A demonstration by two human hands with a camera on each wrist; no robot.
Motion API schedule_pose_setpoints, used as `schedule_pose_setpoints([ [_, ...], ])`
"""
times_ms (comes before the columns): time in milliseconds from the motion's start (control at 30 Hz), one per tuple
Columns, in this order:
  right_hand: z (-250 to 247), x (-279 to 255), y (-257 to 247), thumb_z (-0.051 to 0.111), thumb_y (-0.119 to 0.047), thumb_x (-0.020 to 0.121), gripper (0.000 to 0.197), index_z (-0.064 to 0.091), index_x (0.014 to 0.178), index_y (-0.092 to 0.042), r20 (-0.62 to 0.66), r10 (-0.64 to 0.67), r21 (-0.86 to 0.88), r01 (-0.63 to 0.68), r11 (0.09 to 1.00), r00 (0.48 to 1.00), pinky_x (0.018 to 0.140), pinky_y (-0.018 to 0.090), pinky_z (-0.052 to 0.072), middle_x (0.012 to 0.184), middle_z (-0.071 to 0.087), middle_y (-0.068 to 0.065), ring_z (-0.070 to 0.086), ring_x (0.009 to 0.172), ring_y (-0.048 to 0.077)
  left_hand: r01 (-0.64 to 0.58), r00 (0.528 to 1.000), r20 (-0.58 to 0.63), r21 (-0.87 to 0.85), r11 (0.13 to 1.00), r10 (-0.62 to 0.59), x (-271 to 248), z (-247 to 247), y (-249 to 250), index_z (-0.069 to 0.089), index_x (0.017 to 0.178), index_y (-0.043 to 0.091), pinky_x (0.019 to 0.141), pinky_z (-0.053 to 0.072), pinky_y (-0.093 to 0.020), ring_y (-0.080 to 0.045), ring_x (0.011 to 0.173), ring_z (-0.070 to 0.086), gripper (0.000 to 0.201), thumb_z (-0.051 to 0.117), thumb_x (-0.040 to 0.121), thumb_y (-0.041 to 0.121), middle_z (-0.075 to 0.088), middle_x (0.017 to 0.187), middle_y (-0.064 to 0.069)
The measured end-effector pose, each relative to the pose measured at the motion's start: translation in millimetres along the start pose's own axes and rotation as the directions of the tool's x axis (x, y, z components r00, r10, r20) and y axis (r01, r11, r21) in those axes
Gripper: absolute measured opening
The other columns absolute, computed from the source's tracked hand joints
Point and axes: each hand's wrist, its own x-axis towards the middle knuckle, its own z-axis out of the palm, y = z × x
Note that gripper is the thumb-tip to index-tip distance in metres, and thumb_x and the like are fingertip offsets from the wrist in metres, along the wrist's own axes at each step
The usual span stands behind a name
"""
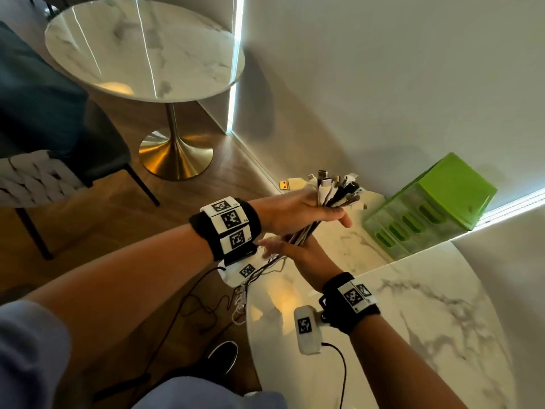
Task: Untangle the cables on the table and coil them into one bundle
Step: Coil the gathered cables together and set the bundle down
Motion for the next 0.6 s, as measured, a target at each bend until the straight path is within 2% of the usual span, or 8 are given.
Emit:
schedule_pose_setpoints([
  [67, 8.8, 6.9, -0.1, 0.058, -0.015, 0.095, 0.027, 0.071, 0.072, -0.011, -0.028, -0.005, 0.007, 0.005, 1.0, 1.0, 0.087, 0.048, 0.053, 0.068, 0.067, 0.012, 0.068, 0.084, 0.04, -0.002, 1.0, -0.012, 0.009, 1.0, 0.002, -2.5, -3.6, 3.2, 0.069, 0.124, 0.014, 0.104, 0.033, -0.011, -0.003, 0.129, 0.052, 0.035, 0.04, 0.111, 0.029, 0.063, 0.132, 0.006],
  [133, 11.9, 11.6, 0.1, 0.051, -0.013, 0.101, 0.043, 0.058, 0.059, -0.018, -0.128, 0.015, 0.075, -0.005, 0.997, 0.992, 0.088, 0.054, 0.049, 0.053, 0.055, 0.002, 0.056, 0.062, 0.031, -0.002, 0.997, -0.08, -0.078, 0.997, -0.004, -9.5, -9.9, 1.4, 0.067, 0.124, 0.009, 0.104, 0.045, -0.022, -0.008, 0.12, 0.061, 0.035, 0.041, 0.11, 0.028, 0.067, 0.127, 0.001],
  [267, 4.7, 8.2, -12.5, 0.059, -0.028, 0.101, 0.037, 0.058, 0.064, -0.021, -0.222, 0.094, 0.397, 0.002, 0.918, 0.97, 0.066, 0.038, 0.037, 0.056, 0.03, -0.002, 0.03, 0.051, 0.014, 0.046, 0.993, -0.077, -0.453, 0.891, -0.091, -28.5, -10.6, -44.8, 0.048, 0.141, 0.007, 0.102, 0.052, -0.035, -0.023, 0.125, 0.061, 0.062, 0.06, 0.093, 0.045, 0.062, 0.131, -0.013],
  [300, 1.6, 7.1, -19.5, 0.061, -0.03, 0.098, 0.036, 0.058, 0.064, -0.019, -0.217, 0.104, 0.447, 0.003, 0.895, 0.971, 0.061, 0.033, 0.034, 0.056, 0.029, -0.001, 0.028, 0.05, 0.015, 0.082, 0.995, -0.01, -0.452, 0.888, -0.097, -34.4, -2.5, -60.5, 0.043, 0.143, 0.006, 0.102, 0.051, -0.034, -0.022, 0.126, 0.061, 0.068, 0.067, 0.089, 0.041, 0.062, 0.131, -0.013],
  [367, -3.7, 5.4, -33.9, 0.059, -0.036, 0.097, 0.046, 0.042, 0.058, -0.018, -0.19, 0.113, 0.484, -0.007, 0.875, 0.975, 0.057, 0.031, 0.033, 0.051, 0.023, 0.0, 0.021, 0.048, 0.018, 0.213, 0.972, 0.151, -0.262, 0.941, -0.178, -41.9, 22.2, -86.7, 0.055, 0.133, 0.007, 0.098, 0.052, -0.03, -0.015, 0.113, 0.067, 0.057, 0.078, 0.087, 0.031, 0.069, 0.119, -0.01],
  [467, -10.6, 4.4, -59.0, 0.053, -0.04, 0.099, 0.051, 0.031, 0.057, -0.021, -0.148, 0.095, 0.509, -0.007, 0.861, 0.984, 0.064, 0.032, 0.039, 0.045, 0.02, -0.003, 0.018, 0.046, 0.017, 0.31, 0.937, 0.18, -0.034, 0.95, -0.299, -40.5, 46.3, -117.3, 0.071, 0.101, 0.016, 0.093, 0.057, -0.041, -0.022, 0.089, 0.073, 0.028, 0.081, 0.086, 0.037, 0.076, 0.094, -0.008],
  [533, -16.0, 4.6, -69.8, 0.052, -0.04, 0.101, 0.053, 0.031, 0.056, -0.02, -0.13, 0.076, 0.519, 0.002, 0.855, 0.989, 0.066, 0.033, 0.04, 0.044, 0.019, -0.003, 0.018, 0.046, 0.018, 0.352, 0.936, 0.025, 0.009, 0.936, -0.352, -40.8, 32.4, -130.5, 0.068, 0.09, 0.021, 0.083, 0.059, -0.037, -0.023, 0.08, 0.072, 0.02, 0.079, 0.088, 0.038, 0.075, 0.087, -0.006],
  [600, -14.8, 5.9, -74.4, 0.05, -0.038, 0.102, 0.053, 0.03, 0.057, -0.019, -0.132, 0.059, 0.513, 0.017, 0.858, 0.989, 0.07, 0.034, 0.042, 0.044, 0.021, -0.002, 0.022, 0.048, 0.02, 0.342, 0.91, -0.312, 0.191, 0.92, -0.274, -45.1, 1.5, -145.4, 0.065, 0.091, 0.025, 0.074, 0.058, -0.035, -0.02, 0.075, 0.069, 0.015, 0.078, 0.087, 0.033, 0.071, 0.084, 0.002],
])
